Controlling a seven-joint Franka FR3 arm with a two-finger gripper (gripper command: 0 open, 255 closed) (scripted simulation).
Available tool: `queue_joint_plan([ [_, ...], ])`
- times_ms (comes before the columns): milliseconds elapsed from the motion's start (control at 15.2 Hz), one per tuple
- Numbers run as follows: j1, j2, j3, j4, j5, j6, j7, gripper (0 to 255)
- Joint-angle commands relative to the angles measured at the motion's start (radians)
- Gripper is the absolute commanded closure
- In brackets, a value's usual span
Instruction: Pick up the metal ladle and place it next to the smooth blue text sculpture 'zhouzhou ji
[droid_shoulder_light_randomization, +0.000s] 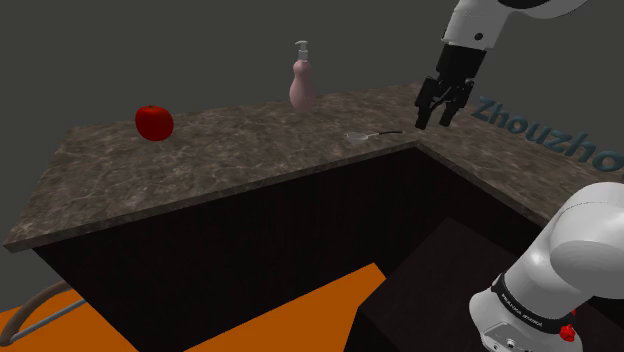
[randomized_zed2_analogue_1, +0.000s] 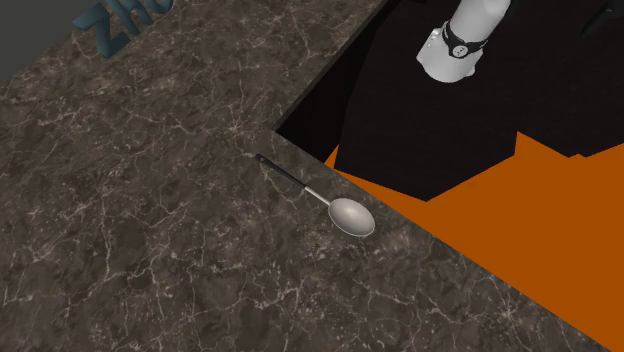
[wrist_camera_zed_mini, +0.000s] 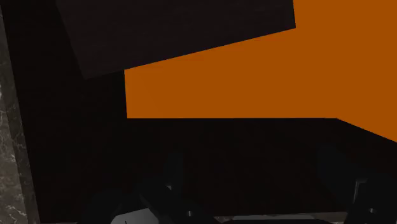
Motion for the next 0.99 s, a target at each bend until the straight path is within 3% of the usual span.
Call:
queue_joint_plan([
  [0, 0.0, 0.0, 0.0, 0.0, 0.0, 0.0, 0.0, 0],
  [528, 0.03, 0.104, -0.193, -0.043, -0.161, 0.16, -0.46, 0],
  [924, 0.078, 0.272, -0.337, 0.008, -0.224, 0.307, -0.801, 0],
])
